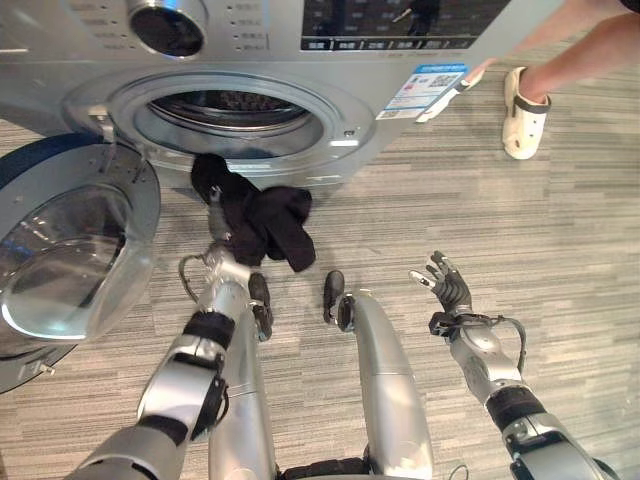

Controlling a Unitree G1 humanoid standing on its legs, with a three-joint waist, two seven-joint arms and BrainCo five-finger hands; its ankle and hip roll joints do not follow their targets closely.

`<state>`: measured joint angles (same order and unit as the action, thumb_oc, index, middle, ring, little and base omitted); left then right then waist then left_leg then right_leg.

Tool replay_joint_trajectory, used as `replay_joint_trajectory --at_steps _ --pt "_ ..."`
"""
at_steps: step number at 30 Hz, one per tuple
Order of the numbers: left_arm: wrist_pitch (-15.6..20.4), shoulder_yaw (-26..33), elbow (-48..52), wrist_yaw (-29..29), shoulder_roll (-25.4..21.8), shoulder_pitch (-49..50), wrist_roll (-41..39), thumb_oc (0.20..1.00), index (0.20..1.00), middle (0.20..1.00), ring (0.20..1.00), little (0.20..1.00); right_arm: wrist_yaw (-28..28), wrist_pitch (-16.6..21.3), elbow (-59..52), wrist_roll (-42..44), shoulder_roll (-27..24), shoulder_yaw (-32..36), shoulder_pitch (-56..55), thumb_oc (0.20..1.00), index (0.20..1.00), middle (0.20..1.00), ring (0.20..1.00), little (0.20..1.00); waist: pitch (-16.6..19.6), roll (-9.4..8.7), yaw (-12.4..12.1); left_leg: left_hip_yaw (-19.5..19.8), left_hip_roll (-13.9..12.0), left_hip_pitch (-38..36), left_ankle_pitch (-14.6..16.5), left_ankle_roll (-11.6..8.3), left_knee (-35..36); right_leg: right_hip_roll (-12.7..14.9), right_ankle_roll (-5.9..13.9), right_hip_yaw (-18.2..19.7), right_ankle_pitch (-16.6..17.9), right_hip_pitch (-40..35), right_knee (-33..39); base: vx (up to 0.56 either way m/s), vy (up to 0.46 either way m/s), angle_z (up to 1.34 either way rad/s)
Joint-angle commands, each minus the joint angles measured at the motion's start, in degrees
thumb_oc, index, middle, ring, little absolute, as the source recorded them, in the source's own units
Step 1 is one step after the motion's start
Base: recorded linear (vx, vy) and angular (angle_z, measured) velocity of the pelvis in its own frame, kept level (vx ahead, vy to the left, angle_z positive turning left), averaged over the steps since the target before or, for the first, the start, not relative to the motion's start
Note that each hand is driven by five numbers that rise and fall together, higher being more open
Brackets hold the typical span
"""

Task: Grab the laundry basket,head to the washer,open it,put in the laundry and shut it.

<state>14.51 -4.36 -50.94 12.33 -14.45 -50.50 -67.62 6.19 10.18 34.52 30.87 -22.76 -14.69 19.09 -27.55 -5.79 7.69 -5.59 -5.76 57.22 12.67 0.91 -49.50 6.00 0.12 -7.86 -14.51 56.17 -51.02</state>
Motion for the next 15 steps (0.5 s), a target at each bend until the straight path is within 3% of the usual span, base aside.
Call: replay_joint_trajectory --at_steps 1,9,11,14,15 --pt "3.8 0.0 -1.3 0.8 -1.3 -0.8 -1.5 0.200 0.200 0.200 0.200 0.200 0.5 3.0 -2.1 -0.3 -1.7 -1.8 -2.9 1.000 1.000 1.000 1.000 1.000 6.1 0.15 1.1 3.3 -0.5 0.7 7.7 -1.95 -5.0 0.5 4.48 -0.4 3.3 2.5 5.2 0.03 0.040 -0.06" --pt "4.4 3.0 -10.4 3.1 -9.6 -15.7 -3.3 0.200 0.200 0.200 0.200 0.200 0.0 4.3 -7.5 0.3 -2.7 -4.1 -1.2 1.000 1.000 1.000 1.000 1.000 6.3 -1.62 3.9 2.8 -1.9 6.2 9.4 -1.90 -8.7 -1.0 5.25 0.0 3.9 7.1 4.2 0.04 0.032 -0.16" --pt "3.9 0.9 -12.3 4.4 -13.6 -22.3 -2.5 0.200 0.200 0.200 0.200 0.200 0.1 4.9 -11.5 -0.6 -3.6 -4.8 -1.3 1.000 1.000 1.000 1.000 1.000 6.3 -1.94 5.3 2.6 -2.1 9.2 9.5 -1.91 -9.9 -1.3 5.40 0.0 4.4 9.7 3.8 0.04 0.026 -0.10" --pt "2.6 -7.7 -12.1 3.0 -18.2 -36.8 -3.2 0.200 0.200 0.200 0.200 0.200 -1.2 5.2 -18.0 0.3 -5.1 -4.2 -2.6 1.000 1.000 1.000 1.000 1.000 6.5 -1.67 7.3 2.7 -2.3 15.2 9.5 -1.73 -11.3 -1.4 5.78 0.2 5.7 14.8 3.8 0.00 0.036 -0.12" --pt "2.3 -9.5 -13.0 3.3 -19.4 -37.9 -1.7 0.457 0.457 0.457 0.457 0.457 -1.4 5.5 -20.8 -0.4 -6.0 -3.4 -4.6 1.000 1.000 1.000 1.000 1.000 6.5 -1.39 7.5 2.7 -2.4 16.8 9.4 -1.75 -11.6 -1.2 5.99 0.2 6.1 16.2 4.1 0.01 0.018 -0.13"
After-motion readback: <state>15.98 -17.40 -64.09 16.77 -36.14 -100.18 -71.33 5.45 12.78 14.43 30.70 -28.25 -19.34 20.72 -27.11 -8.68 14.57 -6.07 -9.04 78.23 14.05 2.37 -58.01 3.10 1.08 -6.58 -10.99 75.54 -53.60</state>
